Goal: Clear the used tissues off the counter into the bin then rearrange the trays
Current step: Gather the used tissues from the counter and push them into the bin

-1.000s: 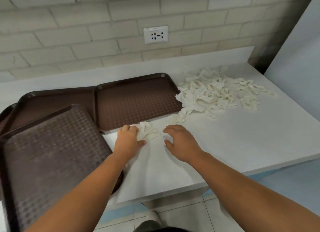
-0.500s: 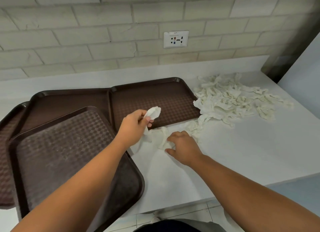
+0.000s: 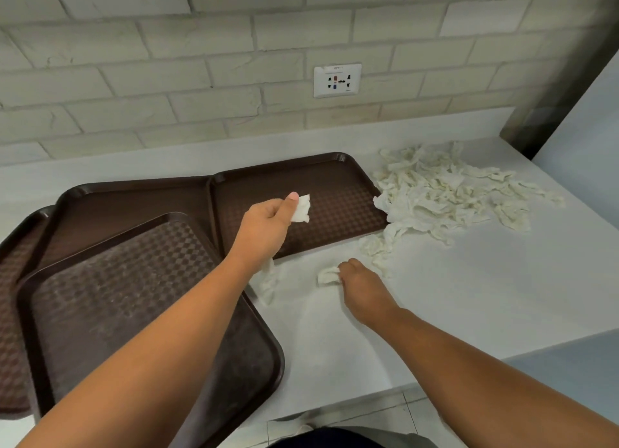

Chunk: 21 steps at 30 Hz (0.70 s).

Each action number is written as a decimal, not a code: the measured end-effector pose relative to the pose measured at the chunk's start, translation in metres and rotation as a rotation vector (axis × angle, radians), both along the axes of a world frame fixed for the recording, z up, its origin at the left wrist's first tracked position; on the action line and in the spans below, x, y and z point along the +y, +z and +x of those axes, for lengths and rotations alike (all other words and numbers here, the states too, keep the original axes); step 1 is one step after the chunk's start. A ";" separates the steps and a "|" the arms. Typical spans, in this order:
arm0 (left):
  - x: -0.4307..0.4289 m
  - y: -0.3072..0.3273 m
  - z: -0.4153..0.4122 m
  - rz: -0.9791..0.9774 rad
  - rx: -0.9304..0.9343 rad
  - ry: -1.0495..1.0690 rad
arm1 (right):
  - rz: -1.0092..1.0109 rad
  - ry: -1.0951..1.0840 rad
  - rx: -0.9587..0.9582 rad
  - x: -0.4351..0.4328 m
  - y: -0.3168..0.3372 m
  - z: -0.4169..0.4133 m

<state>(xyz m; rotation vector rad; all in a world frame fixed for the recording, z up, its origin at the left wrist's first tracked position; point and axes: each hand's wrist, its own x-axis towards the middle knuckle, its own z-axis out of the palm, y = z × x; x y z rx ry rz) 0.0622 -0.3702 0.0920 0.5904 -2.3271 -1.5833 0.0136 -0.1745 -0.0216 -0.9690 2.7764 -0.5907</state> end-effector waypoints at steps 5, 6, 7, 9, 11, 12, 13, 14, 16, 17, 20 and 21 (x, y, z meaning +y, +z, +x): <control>0.039 0.010 -0.016 0.147 0.013 -0.111 | -0.254 -0.231 -0.079 0.037 0.022 -0.001; 0.050 0.012 -0.020 0.162 0.028 -0.149 | -0.286 -0.256 -0.073 0.046 0.026 -0.002; 0.061 0.015 -0.024 0.167 0.046 -0.188 | -0.310 -0.279 -0.058 0.056 0.030 -0.003; 0.086 0.021 -0.031 0.173 0.071 -0.250 | -0.355 -0.333 -0.036 0.078 0.036 -0.005; 0.113 0.025 -0.039 0.218 0.065 -0.293 | -0.426 -0.412 -0.032 0.102 0.042 -0.005; 0.127 0.026 -0.044 0.240 0.055 -0.327 | -0.472 -0.457 -0.037 0.117 0.045 -0.004; 0.142 0.027 -0.048 0.252 0.041 -0.373 | -0.504 -0.500 -0.038 0.132 0.047 -0.004; 0.157 0.028 -0.051 0.254 0.024 -0.419 | -0.513 -0.538 -0.039 0.148 0.049 -0.003; 0.192 0.029 -0.057 0.238 -0.009 -0.494 | -0.482 -0.600 -0.049 0.184 0.051 0.001; 0.211 0.029 -0.059 0.227 -0.020 -0.522 | -0.468 -0.636 -0.055 0.202 0.051 0.005; 0.271 0.025 -0.063 0.244 -0.028 -0.607 | -0.492 -0.737 -0.085 0.265 0.048 0.020; 0.293 0.023 -0.063 0.257 -0.033 -0.636 | -0.493 -0.754 -0.096 0.287 0.047 0.027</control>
